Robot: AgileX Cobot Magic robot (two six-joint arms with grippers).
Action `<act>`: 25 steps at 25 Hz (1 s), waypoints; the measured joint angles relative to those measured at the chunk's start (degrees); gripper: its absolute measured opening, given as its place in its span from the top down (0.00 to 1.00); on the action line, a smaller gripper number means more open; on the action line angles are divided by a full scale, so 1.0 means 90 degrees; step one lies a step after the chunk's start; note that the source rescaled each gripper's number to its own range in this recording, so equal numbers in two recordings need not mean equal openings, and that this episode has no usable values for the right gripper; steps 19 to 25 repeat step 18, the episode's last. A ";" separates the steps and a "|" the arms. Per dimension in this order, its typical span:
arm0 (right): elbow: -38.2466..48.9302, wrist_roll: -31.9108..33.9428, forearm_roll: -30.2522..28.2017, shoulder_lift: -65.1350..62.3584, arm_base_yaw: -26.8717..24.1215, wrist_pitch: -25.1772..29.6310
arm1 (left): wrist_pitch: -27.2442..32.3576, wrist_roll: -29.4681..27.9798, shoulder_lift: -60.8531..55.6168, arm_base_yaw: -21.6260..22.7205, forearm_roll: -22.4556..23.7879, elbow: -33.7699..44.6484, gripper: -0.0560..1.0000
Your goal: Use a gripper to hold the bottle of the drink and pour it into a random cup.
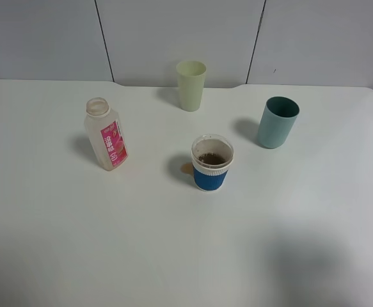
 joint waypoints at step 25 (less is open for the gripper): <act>0.0000 0.0000 0.0000 0.0000 0.0000 0.0000 | 0.0000 -0.0004 0.0000 0.0000 0.0001 0.0000 0.00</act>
